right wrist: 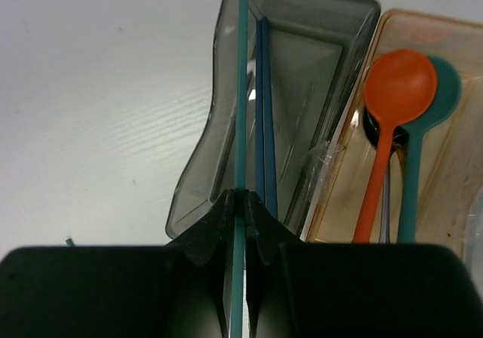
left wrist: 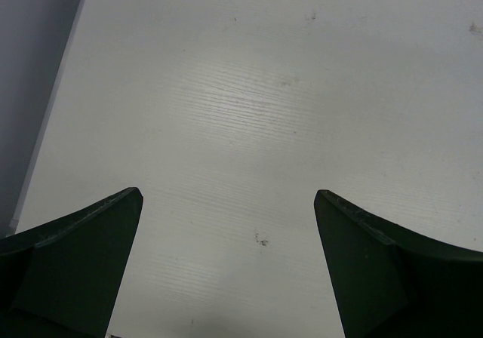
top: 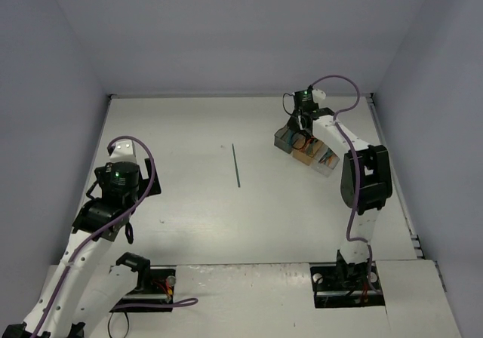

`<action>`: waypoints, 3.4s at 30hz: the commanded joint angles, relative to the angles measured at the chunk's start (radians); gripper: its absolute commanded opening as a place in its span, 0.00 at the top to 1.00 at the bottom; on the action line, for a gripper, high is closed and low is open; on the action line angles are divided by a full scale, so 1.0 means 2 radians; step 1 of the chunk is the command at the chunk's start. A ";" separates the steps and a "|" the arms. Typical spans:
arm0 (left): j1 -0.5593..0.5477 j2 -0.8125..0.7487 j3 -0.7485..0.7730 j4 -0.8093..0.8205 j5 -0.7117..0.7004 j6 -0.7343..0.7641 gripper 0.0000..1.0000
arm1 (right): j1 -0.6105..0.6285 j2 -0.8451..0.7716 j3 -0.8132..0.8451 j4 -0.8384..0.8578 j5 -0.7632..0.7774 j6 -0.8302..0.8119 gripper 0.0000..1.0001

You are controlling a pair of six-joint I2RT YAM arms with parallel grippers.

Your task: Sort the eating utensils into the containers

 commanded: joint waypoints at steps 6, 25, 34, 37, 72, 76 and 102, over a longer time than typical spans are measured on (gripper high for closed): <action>-0.001 0.005 0.005 0.018 -0.005 0.000 0.03 | -0.004 0.007 0.047 0.001 -0.001 0.013 0.71; 0.000 0.014 0.008 0.019 0.000 0.001 0.03 | 0.207 -0.052 -0.018 0.002 0.062 -0.126 0.40; 0.000 0.008 0.007 0.018 -0.001 0.000 0.03 | 0.261 0.015 -0.017 0.002 0.061 -0.095 0.38; 0.000 0.007 0.006 0.018 -0.002 0.000 0.03 | 0.264 0.032 -0.015 0.003 0.060 -0.091 0.40; -0.001 0.003 0.006 0.018 -0.001 0.000 0.03 | 0.239 0.051 0.011 0.004 0.040 -0.083 1.00; -0.001 0.004 0.006 0.018 0.000 0.000 0.03 | 0.211 0.010 0.007 0.004 0.056 -0.076 1.00; 0.000 0.006 0.007 0.018 -0.004 0.001 0.03 | 0.008 0.024 0.026 0.005 -0.015 0.043 0.88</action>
